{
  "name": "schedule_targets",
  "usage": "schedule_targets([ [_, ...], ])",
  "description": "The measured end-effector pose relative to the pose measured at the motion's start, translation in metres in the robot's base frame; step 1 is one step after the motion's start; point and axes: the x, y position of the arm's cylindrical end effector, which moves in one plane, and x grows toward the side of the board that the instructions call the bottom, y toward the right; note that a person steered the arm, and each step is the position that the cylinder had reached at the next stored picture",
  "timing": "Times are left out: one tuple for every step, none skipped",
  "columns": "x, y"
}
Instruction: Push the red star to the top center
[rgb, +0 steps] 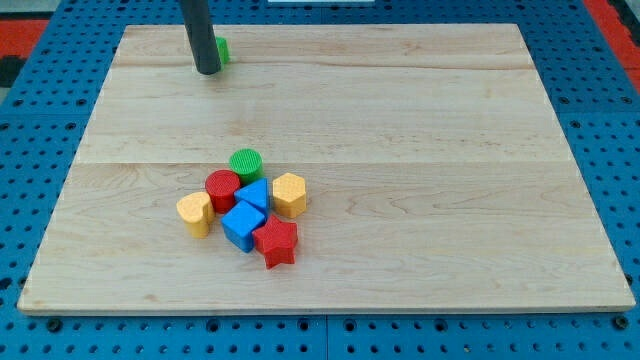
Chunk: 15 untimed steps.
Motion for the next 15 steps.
schedule_targets([
  [0.010,0.000],
  [0.047,-0.002],
  [0.071,-0.029],
  [0.112,-0.035],
  [0.162,-0.031],
  [0.222,-0.042],
  [0.286,-0.043],
  [0.283,0.039],
  [0.278,0.129],
  [0.292,0.152],
  [0.291,0.188],
  [0.259,0.196],
  [0.229,0.235],
  [0.192,0.238],
  [0.165,0.209],
])
